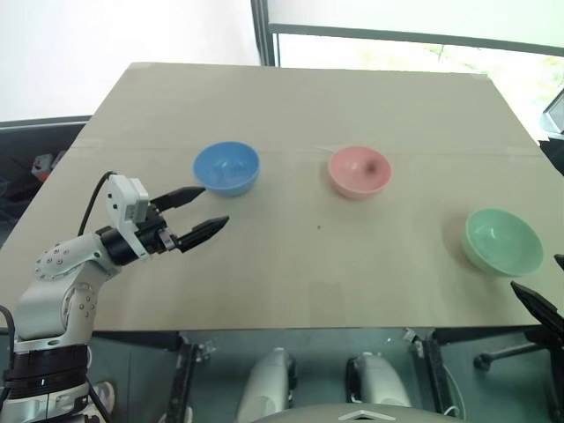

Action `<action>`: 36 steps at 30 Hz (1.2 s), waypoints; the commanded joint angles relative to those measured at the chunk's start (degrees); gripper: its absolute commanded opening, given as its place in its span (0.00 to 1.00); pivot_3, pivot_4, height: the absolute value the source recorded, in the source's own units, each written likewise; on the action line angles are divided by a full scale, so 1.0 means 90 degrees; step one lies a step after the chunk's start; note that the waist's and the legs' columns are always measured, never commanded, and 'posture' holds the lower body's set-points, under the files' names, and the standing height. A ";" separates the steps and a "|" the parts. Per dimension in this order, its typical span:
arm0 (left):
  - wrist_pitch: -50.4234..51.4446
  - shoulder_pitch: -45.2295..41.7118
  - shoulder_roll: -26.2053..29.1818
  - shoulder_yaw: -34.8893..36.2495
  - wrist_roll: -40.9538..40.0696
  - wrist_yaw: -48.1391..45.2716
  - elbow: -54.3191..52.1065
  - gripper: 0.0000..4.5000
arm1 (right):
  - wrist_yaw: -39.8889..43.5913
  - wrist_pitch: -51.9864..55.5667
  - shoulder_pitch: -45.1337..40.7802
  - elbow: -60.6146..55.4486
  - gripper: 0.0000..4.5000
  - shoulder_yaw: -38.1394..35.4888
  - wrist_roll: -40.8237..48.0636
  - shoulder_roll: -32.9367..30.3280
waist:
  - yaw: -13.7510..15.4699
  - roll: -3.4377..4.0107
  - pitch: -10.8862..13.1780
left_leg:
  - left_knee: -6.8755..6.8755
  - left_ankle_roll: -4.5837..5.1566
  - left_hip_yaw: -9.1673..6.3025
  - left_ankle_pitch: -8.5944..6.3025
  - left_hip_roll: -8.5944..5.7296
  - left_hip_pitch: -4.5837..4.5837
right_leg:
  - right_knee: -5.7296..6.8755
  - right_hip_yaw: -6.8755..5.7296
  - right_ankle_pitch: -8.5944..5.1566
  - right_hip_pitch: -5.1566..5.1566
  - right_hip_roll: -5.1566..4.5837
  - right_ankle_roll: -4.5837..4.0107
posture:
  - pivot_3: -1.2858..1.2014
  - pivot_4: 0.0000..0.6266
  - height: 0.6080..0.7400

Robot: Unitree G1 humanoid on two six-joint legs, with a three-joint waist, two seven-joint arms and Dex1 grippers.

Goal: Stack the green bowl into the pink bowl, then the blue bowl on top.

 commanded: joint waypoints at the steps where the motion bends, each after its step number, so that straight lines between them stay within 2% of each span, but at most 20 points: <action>1: -0.0023 -0.0016 0.0082 0.0056 -0.0030 -0.0072 -0.0106 0.99 | -0.0071 -0.0111 -0.0139 -0.0136 1.00 -0.0186 0.0088 -0.0095 | -0.0001 0.0000 0.0000 | 0.0000 0.0000 0.0000 0.0000 0.0000 0.0000 | 0.0000 0.0000 0.0000 0.0000 0.0001 0.0000 | 0.52 0.24 1.00; 11: 0.0015 0.0177 0.0043 -0.0200 -0.0168 -0.0497 -0.0385 0.99 | -0.0277 -0.0171 -0.0647 -0.0172 1.00 0.0255 -0.0267 -0.0219 | -0.0002 0.0000 0.0000 | 0.0001 -0.0005 0.0002 0.0003 -0.0001 0.0000 | 0.0004 -0.0003 0.0000 -0.0001 0.0025 0.0001 | 0.52 0.24 1.00; 21: 0.0046 0.0113 -0.0105 -0.0361 -0.0173 -0.0425 -0.0542 0.99 | -0.0681 -0.0168 -0.1237 -0.0073 1.00 0.0928 -0.0985 -0.0333 | -0.0005 0.0000 0.0000 | 0.0002 -0.0006 0.0006 0.0004 -0.0001 0.0005 | 0.0007 -0.0008 0.0001 0.0000 0.0032 0.0001 | 0.52 0.24 1.00; 28: -0.0243 -0.0122 -0.0323 -0.0860 -0.0223 -0.0855 -0.0923 0.99 | -0.1274 0.0485 -0.2231 0.0087 1.00 0.2755 -0.1691 -0.0450 | 0.0001 -0.0002 -0.0002 | 0.0005 -0.0009 0.0005 0.0007 -0.0002 0.0004 | 0.0012 -0.0012 0.0002 -0.0001 0.0039 0.0004 | 0.52 0.24 1.00; 33: -0.0187 -0.0404 -0.0547 -0.0997 -0.0252 -0.0782 -0.0865 0.99 | -0.1561 0.0355 -0.4103 0.0828 1.00 0.4515 -0.2468 -0.0107 | -0.0035 0.0004 0.0004 | 0.0017 -0.0008 0.0012 0.0008 -0.0001 0.0005 | 0.0014 -0.0002 0.0004 -0.0002 0.0051 0.0006 | 0.52 0.24 1.00; 36: -0.0227 -0.0311 -0.0583 -0.1049 -0.0168 -0.0745 -0.0920 0.99 | -0.1474 -0.0318 -0.5495 0.1980 1.00 0.5662 -0.3345 0.0209 | -0.0119 -0.0001 0.0004 | 0.0015 -0.0011 0.0017 0.0009 0.0002 0.0012 | 0.0023 0.0001 0.0011 -0.0003 0.0058 0.0019 | 0.52 0.24 1.00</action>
